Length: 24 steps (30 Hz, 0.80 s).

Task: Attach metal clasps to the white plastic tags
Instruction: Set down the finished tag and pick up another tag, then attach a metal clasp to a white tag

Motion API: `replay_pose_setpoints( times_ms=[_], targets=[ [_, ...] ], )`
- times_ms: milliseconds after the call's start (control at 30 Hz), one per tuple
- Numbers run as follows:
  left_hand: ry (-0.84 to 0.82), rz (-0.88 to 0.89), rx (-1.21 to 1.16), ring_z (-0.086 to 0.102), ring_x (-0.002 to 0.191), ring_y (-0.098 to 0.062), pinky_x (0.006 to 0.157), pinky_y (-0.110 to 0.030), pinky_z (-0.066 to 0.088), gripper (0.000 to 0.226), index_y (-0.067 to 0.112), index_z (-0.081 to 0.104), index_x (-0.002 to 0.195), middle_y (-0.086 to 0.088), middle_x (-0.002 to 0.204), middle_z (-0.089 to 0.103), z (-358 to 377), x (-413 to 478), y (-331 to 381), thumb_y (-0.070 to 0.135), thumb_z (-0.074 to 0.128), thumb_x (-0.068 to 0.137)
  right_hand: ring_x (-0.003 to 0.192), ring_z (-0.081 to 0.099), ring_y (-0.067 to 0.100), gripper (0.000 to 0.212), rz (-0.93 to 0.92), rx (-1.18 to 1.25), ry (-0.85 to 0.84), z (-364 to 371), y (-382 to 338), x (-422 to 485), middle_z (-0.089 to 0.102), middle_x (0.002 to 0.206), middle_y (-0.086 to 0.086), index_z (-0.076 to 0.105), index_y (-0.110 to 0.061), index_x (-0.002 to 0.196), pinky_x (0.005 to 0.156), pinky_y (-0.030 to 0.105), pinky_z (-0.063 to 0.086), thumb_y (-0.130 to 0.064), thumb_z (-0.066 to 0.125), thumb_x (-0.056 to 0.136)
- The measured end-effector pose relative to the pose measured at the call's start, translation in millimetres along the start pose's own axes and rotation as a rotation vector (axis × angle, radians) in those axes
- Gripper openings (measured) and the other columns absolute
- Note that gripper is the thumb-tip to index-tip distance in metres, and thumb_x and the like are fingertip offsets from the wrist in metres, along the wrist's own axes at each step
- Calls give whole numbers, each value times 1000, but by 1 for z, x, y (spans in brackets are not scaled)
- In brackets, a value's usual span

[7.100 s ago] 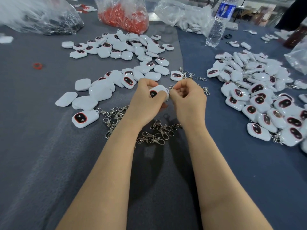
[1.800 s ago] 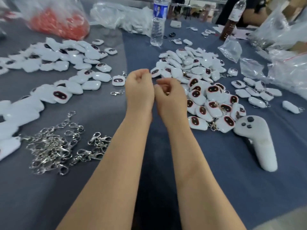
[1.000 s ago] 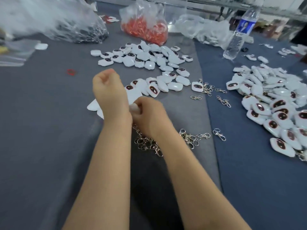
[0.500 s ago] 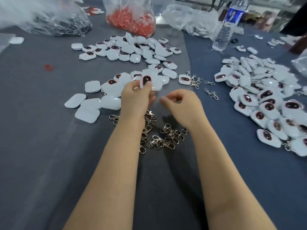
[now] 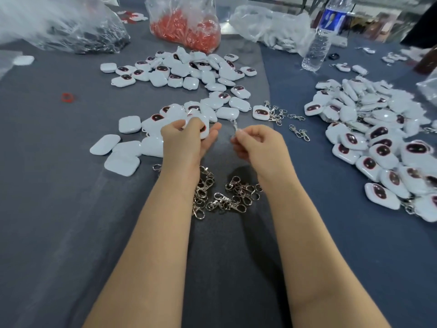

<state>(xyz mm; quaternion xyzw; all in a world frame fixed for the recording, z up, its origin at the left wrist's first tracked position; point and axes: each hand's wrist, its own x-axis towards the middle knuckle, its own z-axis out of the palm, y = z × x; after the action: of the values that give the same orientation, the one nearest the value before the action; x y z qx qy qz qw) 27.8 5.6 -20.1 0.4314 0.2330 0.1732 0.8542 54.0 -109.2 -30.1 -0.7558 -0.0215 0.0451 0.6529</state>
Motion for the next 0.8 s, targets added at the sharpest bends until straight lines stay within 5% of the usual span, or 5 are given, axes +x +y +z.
replay_pose_setpoints(
  times_ms=[100, 300, 433, 733, 800],
  targets=[
    [-64, 94, 200, 72, 72, -12, 65, -22, 58, 40, 20, 44, 121, -10, 126, 46, 2, -5, -1, -5, 38, 91, 73, 61, 10, 8, 75, 330, -55, -4, -2, 2, 67, 80, 1, 61, -11, 86, 71, 22, 53, -11, 58, 93],
    [-233, 300, 807, 60, 82, -17, 75, -16, 48, 12, 24, 68, 95, -6, 105, 63, 4, -10, -8, 20, 59, 88, 59, 62, 6, 22, 115, 608, -109, -8, -6, 3, 67, 64, -1, 63, -8, 76, 62, 16, 54, -6, 52, 95],
    [-286, 367, 904, 52, 86, -5, 64, 2, 34, 12, 25, 67, 97, -8, 116, 56, 4, -10, -12, 28, 64, 86, 68, 60, 12, 23, 99, 561, -90, -8, -4, 3, 66, 67, 2, 63, -8, 75, 68, 20, 54, -6, 53, 95],
    [-170, 527, 1027, 51, 98, -12, 77, -13, 32, 3, 20, 61, 88, -10, 117, 55, 3, -6, -16, 19, 60, 90, 70, 60, 9, 7, 35, 231, -7, -4, -1, 0, 65, 76, 0, 61, -13, 88, 67, 22, 53, -11, 57, 93],
    [-119, 552, 1017, 47, 79, -5, 70, -11, 29, 5, 17, 59, 87, -6, 109, 54, 2, -5, -16, 16, 57, 91, 78, 62, 10, 5, 13, -2, 136, -4, 2, 2, 65, 84, -2, 59, -17, 91, 75, 27, 52, -15, 55, 93]
  ],
)
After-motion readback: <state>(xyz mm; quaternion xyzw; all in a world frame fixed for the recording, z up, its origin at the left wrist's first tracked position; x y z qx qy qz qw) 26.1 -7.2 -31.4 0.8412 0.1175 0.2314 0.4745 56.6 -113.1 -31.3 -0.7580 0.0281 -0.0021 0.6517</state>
